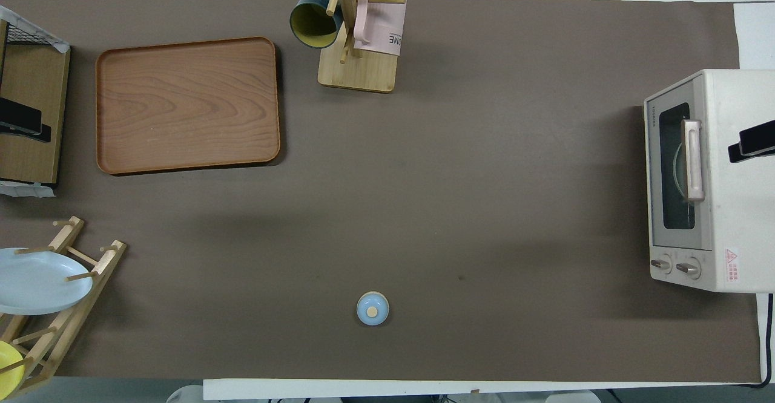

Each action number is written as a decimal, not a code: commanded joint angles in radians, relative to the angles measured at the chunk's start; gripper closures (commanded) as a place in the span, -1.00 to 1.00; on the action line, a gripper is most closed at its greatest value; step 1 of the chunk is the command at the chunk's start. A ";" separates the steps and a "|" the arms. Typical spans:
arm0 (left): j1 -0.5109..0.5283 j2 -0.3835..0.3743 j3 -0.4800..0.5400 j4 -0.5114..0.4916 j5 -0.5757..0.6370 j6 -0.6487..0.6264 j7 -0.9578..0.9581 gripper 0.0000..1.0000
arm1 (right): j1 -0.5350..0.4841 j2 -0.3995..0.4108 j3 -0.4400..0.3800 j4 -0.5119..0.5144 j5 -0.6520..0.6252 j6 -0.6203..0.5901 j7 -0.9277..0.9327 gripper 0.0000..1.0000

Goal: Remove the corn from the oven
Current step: 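Reach the right gripper toward the toaster oven door handle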

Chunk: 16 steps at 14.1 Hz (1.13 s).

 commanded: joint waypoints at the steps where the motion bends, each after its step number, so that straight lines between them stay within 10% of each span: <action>1: 0.005 -0.025 -0.003 -0.031 -0.005 0.020 0.002 -1.00 | -0.005 -0.023 0.009 -0.027 -0.014 0.017 0.013 -1.00; 10: 0.005 -0.025 -0.003 -0.031 -0.005 0.020 0.002 -1.00 | 0.041 -0.048 0.017 -0.080 -0.014 0.027 0.003 -1.00; 13: 0.005 -0.025 -0.003 -0.031 -0.005 0.019 0.002 -1.00 | 0.035 -0.063 0.009 -0.195 -0.014 0.179 -0.080 0.62; 16: 0.005 -0.025 -0.003 -0.031 -0.005 0.020 0.002 -1.00 | 0.044 -0.039 0.009 -0.265 -0.066 0.274 -0.088 1.00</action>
